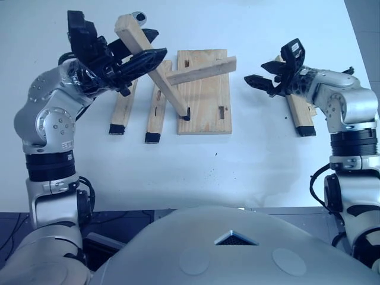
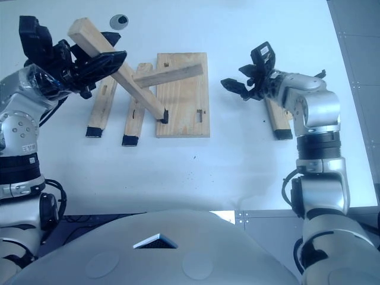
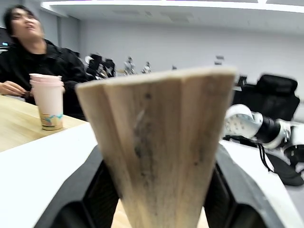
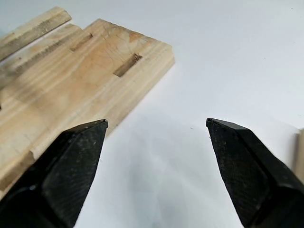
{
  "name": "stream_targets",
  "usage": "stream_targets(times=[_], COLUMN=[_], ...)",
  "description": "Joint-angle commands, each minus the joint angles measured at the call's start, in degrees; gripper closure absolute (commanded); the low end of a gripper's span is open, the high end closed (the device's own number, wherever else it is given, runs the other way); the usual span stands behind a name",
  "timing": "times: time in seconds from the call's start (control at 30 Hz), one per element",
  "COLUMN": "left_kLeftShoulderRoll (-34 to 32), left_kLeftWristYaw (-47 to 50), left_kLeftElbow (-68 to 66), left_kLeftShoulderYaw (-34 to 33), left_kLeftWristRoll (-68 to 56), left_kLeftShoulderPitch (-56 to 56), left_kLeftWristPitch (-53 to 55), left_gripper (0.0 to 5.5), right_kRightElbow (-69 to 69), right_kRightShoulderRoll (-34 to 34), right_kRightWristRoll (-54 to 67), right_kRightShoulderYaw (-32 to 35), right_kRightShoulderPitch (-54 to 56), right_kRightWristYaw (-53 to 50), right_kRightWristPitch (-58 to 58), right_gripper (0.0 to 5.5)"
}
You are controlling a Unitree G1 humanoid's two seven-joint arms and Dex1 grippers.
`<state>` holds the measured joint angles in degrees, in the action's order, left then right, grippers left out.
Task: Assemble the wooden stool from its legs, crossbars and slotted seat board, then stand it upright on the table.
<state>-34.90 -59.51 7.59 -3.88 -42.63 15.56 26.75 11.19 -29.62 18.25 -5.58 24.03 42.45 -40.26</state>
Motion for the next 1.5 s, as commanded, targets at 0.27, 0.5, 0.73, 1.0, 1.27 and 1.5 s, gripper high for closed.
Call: stream_targets(times=[0.27, 0.5, 0.73, 1.0, 1.27, 1.5], left_kLeftShoulderRoll=[-3.2, -5.1, -7.9, -7.7, -5.4, 5.3], left_kLeftWristYaw=[7.7, 9.7, 8.3, 5.2, 26.8, 33.7], left_kLeftElbow=[6.5, -0.6, 0.0, 4.2, -3.3, 9.6], left_kLeftShoulderYaw=[9.9, 19.1, 19.5, 8.3, 2.6, -5.3], left_kLeftWristRoll=[14.6, 22.4, 20.0, 10.1, 25.1, 14.7], left_kLeftShoulderPitch=[-9.0, -13.6, -11.1, -9.4, -12.0, -18.6], left_kLeftWristPitch=[-0.7, -1.7, -0.1, -0.3, 2.9, 10.8], left_gripper=[3.38, 3.38, 3.38, 2.11, 2.00, 2.00], right_kRightElbow=[-2.5, -3.4, -3.0, -2.8, -5.3, -5.1], right_kRightShoulderRoll=[2.2, 3.3, 4.2, 5.2, 5.9, 7.1], right_kRightWristRoll=[-0.1, 0.2, 0.2, 0.6, 1.0, 0.8], right_kRightShoulderYaw=[0.3, 1.0, 1.0, 2.7, 4.5, 9.0], right_kRightShoulderPitch=[-3.9, -5.0, -5.4, -5.8, -7.1, -8.5], right_kRightWristYaw=[-2.1, -3.4, -4.1, -5.3, -6.9, -10.8], right_kRightWristPitch=[-1.4, -2.2, -1.9, -1.8, -0.8, 0.1], right_gripper=[1.69, 1.69, 1.69, 1.69, 1.69, 1.69])
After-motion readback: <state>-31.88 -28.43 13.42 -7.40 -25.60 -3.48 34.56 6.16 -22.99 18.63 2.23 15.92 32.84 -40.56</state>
